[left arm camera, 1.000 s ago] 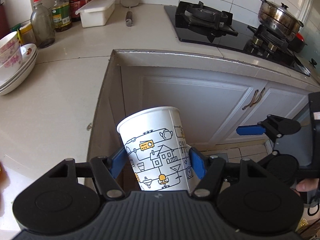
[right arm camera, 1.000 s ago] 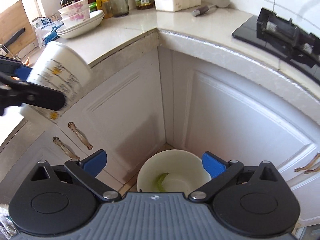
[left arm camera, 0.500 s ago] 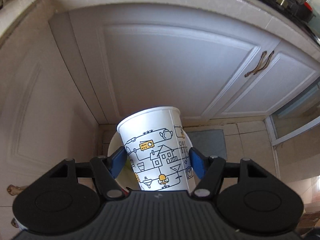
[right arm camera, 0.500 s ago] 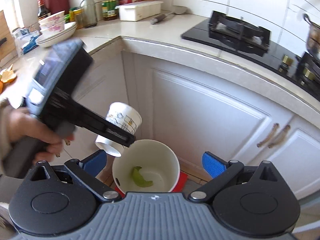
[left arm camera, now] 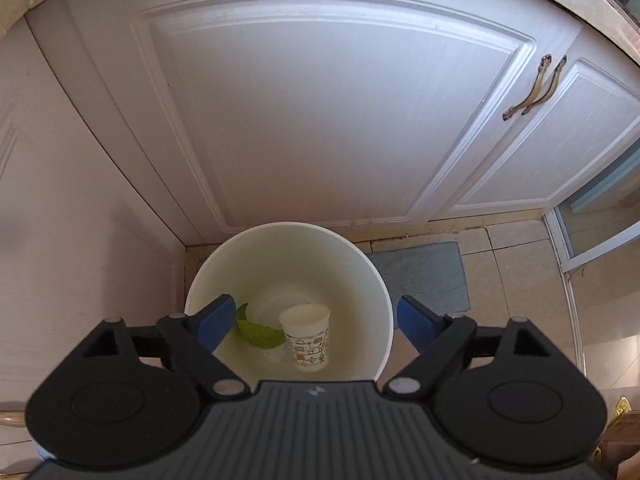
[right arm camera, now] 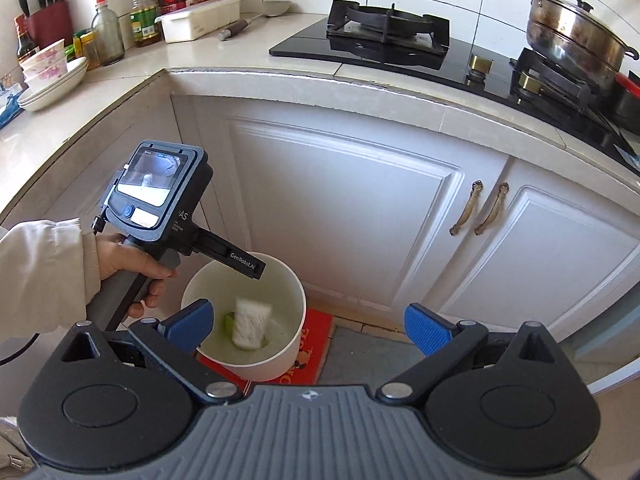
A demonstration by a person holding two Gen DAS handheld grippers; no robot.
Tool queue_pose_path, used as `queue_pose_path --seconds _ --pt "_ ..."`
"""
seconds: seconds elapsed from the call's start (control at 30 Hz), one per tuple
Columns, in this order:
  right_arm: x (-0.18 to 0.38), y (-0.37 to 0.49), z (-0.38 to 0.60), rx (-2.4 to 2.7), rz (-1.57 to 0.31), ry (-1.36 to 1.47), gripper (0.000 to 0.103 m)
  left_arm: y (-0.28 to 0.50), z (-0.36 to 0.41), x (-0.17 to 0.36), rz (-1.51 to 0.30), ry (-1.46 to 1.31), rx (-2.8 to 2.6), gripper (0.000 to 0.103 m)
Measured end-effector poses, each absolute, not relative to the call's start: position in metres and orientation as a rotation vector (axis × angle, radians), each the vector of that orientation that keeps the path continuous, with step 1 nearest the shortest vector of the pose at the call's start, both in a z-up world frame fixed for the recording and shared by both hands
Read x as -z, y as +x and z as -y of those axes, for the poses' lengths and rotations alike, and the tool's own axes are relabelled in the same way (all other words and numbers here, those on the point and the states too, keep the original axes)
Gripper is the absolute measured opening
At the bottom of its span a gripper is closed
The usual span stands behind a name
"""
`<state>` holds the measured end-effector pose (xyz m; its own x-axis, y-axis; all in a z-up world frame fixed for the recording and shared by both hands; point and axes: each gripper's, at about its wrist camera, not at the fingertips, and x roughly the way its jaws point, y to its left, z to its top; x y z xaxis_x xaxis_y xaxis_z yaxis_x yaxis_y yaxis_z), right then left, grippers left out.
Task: Collect trash
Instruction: 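Lower the paper cup into the bucket and open the left tool, then move both tools back to the counter toward the orange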
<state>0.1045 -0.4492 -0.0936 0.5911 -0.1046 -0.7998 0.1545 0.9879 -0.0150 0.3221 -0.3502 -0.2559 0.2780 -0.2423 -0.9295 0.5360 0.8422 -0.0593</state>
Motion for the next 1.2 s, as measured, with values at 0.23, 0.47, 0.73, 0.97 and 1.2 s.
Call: queue_pose_path --seconds 0.23,0.47,0.73,0.97,1.2 --pt "0.087 0.109 0.445 0.127 -0.904 0.024 0.103 0.314 0.340 0.223 -1.109 0.287 0.559 0.088" --pt "0.079 0.115 0.438 0.095 -0.888 -0.015 0.103 0.301 0.326 0.187 -1.038 0.290 0.552 0.089" --pt "0.071 0.118 0.427 0.057 -0.883 -0.047 0.103 0.279 0.290 0.137 -0.965 0.230 0.525 0.089" --pt "0.060 0.126 0.415 0.010 -0.864 -0.078 0.103 0.256 0.245 0.088 -0.913 0.168 0.450 0.091" --pt "0.044 0.154 0.386 -0.117 -0.811 -0.126 0.103 0.238 0.185 0.054 -0.859 0.099 0.313 0.094"
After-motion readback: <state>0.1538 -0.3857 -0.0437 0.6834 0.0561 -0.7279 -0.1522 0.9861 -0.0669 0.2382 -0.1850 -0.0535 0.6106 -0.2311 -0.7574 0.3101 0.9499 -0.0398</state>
